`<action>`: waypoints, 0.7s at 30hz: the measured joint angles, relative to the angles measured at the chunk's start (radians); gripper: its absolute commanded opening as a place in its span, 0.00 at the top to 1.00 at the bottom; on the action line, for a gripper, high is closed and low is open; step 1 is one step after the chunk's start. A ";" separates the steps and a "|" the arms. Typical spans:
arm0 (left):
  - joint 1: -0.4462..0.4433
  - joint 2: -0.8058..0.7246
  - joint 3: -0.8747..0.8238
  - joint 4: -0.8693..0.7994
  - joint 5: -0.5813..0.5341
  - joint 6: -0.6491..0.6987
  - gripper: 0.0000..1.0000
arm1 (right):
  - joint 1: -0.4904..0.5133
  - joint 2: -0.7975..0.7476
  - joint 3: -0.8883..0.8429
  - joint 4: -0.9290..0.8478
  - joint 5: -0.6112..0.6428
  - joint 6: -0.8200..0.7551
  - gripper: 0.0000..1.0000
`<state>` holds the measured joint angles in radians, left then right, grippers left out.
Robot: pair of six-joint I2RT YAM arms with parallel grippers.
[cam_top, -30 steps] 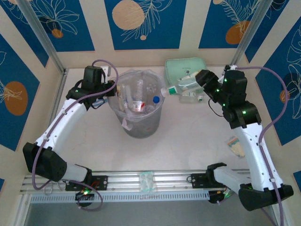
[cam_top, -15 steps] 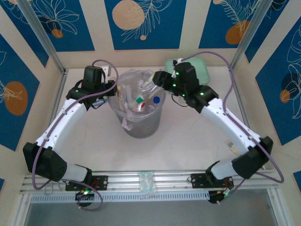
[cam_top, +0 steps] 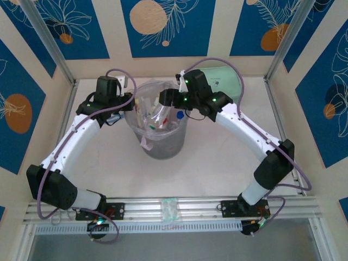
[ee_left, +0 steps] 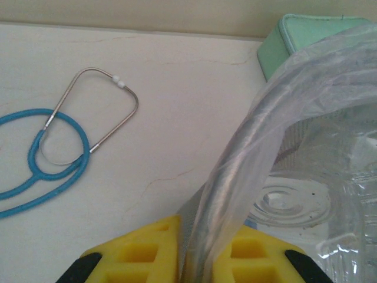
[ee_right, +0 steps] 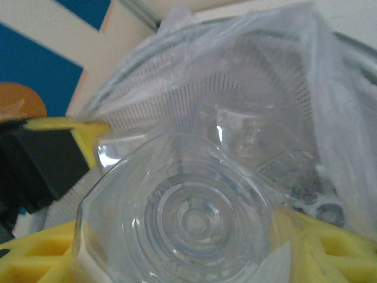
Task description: Put the plastic bottles in the bin
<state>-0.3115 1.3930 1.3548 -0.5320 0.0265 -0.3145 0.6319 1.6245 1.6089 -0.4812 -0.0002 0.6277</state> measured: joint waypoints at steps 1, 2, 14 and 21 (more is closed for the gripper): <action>0.000 0.000 0.000 0.001 0.002 0.002 1.00 | -0.008 0.017 0.032 -0.028 -0.031 -0.034 0.65; 0.000 0.000 0.000 0.001 0.002 0.003 1.00 | -0.012 0.033 0.066 -0.055 -0.054 -0.061 0.65; 0.000 0.000 0.000 0.002 0.010 0.028 1.00 | 0.073 0.211 0.411 -0.304 -0.063 -0.424 0.23; 0.001 0.001 0.000 0.004 0.006 0.024 1.00 | 0.080 0.177 0.410 -0.351 -0.051 -0.437 0.16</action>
<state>-0.3103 1.3941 1.3544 -0.5282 0.0330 -0.2905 0.7120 1.8015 2.0193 -0.8322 -0.0513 0.1905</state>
